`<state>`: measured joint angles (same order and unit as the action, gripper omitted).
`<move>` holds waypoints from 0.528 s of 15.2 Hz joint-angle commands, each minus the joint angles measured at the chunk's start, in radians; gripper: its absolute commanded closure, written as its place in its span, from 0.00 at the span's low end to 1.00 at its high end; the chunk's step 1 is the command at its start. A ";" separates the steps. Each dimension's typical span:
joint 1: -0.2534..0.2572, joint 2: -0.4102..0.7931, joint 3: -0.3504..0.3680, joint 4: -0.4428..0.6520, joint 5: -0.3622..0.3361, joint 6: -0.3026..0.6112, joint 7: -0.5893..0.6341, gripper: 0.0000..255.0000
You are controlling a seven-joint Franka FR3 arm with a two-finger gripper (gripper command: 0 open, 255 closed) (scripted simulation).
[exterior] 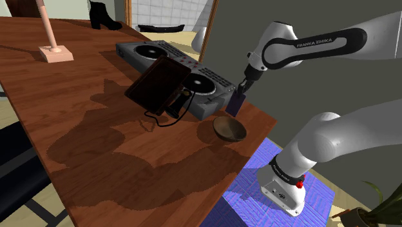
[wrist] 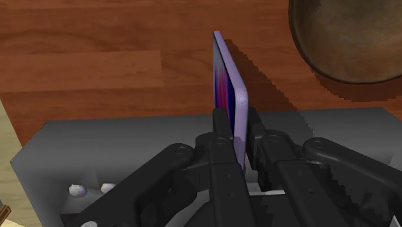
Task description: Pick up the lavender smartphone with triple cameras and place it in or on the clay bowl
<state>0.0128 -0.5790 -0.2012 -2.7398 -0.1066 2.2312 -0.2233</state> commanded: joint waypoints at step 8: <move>0.000 -0.057 0.013 0.084 0.006 -0.141 0.001 1.00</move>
<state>0.0137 -0.6286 -0.1891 -2.6648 -0.1004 2.1071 -0.2212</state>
